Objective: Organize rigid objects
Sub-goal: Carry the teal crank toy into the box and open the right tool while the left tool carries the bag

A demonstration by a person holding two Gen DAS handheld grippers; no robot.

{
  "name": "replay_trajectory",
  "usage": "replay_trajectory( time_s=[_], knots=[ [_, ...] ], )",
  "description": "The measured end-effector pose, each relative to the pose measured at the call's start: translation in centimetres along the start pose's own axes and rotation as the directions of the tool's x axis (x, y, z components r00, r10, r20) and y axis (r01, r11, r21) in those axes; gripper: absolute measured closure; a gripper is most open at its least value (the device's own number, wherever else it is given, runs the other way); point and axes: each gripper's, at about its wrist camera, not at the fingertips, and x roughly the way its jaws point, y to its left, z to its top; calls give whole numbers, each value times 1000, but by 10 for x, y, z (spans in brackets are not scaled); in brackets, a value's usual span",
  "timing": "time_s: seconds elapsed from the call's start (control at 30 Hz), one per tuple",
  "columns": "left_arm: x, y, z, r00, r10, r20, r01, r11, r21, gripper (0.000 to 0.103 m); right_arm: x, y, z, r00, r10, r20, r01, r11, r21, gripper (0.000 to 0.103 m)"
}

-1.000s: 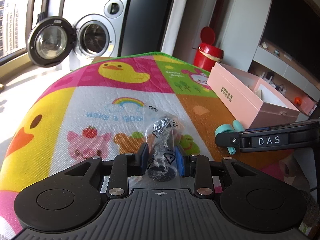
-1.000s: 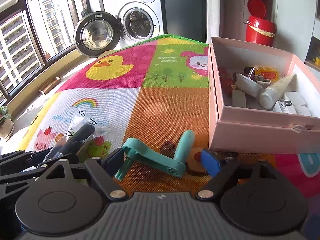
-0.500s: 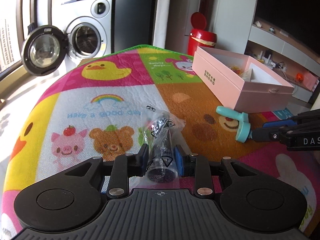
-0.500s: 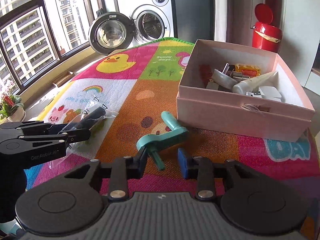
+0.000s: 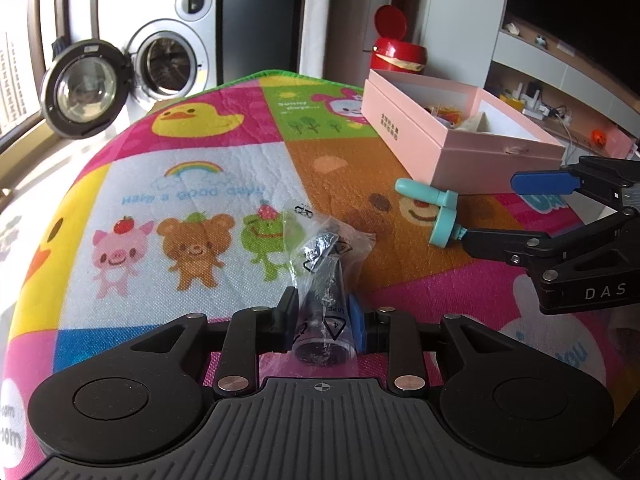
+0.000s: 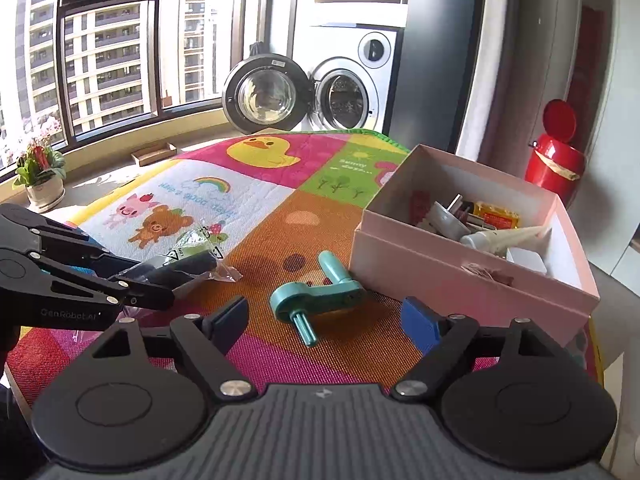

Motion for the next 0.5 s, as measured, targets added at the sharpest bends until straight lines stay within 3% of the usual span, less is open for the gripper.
replay_trajectory(
  time_s=[0.1,0.27,0.33,0.5],
  knots=[
    [1,-1,-4,1000,-4,21,4,1000,25,72,28,-3,7,998,13,-58,-15,1000,-23,16],
    [4,9,-3,998,-44,39,44,999,-10,71,59,-19,15,989,65,-130,-53,994,93,17],
    [4,7,-1,999,-41,24,41,999,0,72,58,-18,15,989,72,-127,-59,992,107,33],
    [3,-3,-1,999,-17,28,15,998,62,77,31,-8,6,991,47,-124,-36,996,84,33]
  ],
)
